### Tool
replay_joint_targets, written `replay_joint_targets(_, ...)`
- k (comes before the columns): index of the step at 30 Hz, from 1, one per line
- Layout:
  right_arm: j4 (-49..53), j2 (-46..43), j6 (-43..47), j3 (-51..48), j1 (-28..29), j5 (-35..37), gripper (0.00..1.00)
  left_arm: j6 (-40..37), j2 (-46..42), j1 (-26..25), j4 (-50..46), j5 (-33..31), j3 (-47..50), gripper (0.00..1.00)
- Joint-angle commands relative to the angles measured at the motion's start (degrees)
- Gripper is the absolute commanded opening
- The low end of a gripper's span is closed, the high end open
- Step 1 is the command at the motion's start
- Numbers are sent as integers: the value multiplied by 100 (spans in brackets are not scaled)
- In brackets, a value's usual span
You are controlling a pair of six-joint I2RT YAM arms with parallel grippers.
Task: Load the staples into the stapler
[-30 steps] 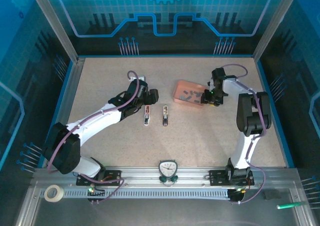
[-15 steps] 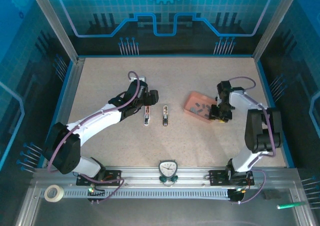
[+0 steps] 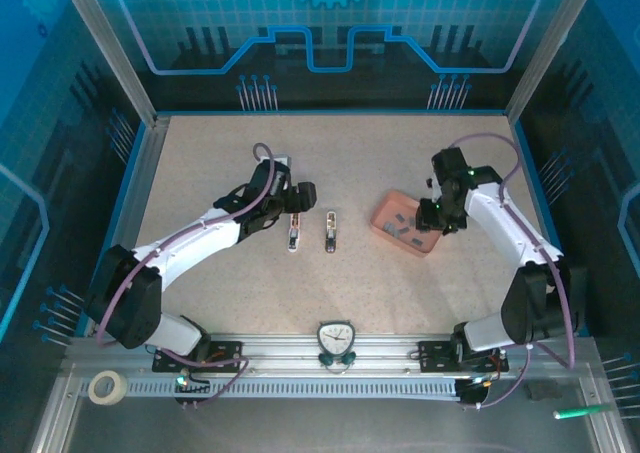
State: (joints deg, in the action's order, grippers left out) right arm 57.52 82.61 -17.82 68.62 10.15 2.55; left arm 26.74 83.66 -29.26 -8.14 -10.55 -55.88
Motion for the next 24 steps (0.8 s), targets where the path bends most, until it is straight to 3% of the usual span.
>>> replay_joint_targets(1, 242, 384, 572, 467, 233, -83, 35, 102, -170, 178, 117, 397, 155, 82)
replay_joint_targets(9, -348, 1696, 1154, 1090, 504, -315, 31, 167, -294, 523, 182, 553, 310, 82)
replay_joint_targets(14, -598, 2383, 1281, 1295, 509, -105, 29, 147, -259, 624, 173, 597, 288, 82)
replay_joint_targets(24, -927, 3129, 1224, 1392, 479, 244, 32, 130, -79, 676, 186, 658, 195, 82)
